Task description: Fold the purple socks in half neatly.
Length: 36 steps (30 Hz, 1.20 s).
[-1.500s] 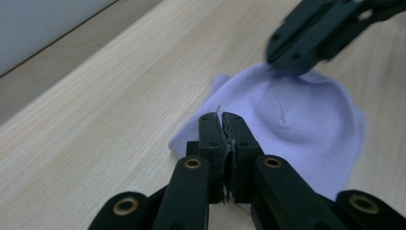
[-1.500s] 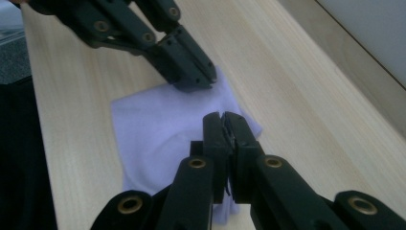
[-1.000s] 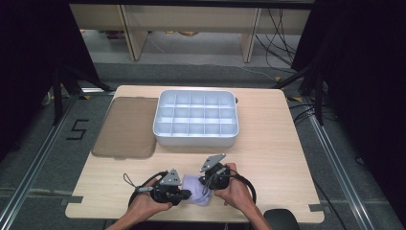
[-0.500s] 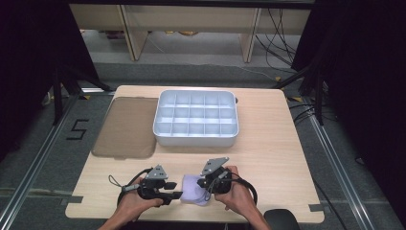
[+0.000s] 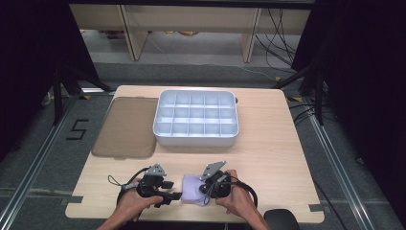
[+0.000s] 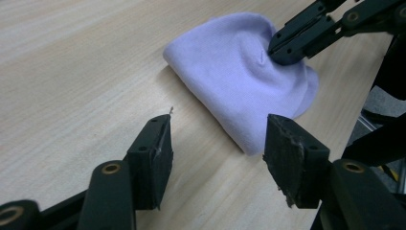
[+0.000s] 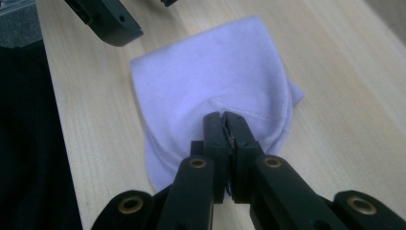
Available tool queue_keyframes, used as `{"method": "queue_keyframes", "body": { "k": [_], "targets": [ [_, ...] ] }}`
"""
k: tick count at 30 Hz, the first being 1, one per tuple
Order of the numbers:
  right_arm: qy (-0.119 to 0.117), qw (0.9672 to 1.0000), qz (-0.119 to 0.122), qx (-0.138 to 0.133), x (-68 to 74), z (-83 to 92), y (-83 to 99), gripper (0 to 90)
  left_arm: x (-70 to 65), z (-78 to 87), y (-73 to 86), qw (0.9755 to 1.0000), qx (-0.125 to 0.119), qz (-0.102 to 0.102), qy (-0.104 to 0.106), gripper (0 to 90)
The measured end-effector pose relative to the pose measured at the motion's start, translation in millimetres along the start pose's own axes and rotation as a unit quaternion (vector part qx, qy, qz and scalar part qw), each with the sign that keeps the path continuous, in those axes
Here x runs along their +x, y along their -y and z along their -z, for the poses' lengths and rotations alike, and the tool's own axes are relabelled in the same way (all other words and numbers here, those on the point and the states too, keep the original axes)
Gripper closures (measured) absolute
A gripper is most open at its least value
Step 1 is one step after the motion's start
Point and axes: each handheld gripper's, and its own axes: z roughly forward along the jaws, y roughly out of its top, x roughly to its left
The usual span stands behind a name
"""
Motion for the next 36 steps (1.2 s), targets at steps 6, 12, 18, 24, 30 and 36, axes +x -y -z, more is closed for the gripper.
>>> {"method": "queue_keyframes", "body": {
  "k": [6,12,18,24,30,36],
  "targets": [
    [0.0,1.0,-0.002,0.005,1.4,-3.9,1.2,89.1,1.7,-4.2,-0.8,0.9998,0.004,0.011,0.013,43.7],
    [-0.008,0.9999,-0.004,0.006,0.0,-5.2,3.2,89.1,1.0,-13.9,-4.5,0.9993,0.01,0.02,0.028,45.4],
    [-0.002,0.9998,-0.015,0.009,1.0,-3.3,4.0,89.1,-3.4,-21.7,-8.0,0.9993,0.013,0.016,0.03,51.6],
    [-0.002,0.9998,-0.019,0.002,1.1,-4.0,4.2,88.7,-7.3,-24.2,-6.2,0.9997,-0.01,0.001,0.02,78.3],
    [-0.004,0.9996,-0.01,-0.025,7.8,1.2,-2.9,87.7,-6.2,-18.1,-8.5,0.9997,-0.022,-0.013,0.007,82.0],
    [-0.036,0.999,0.017,-0.023,24.3,-9.4,-12.4,88.8,-4.5,-14.5,-9.0,0.9997,-0.017,-0.018,0.007,81.9]
  ]
}}
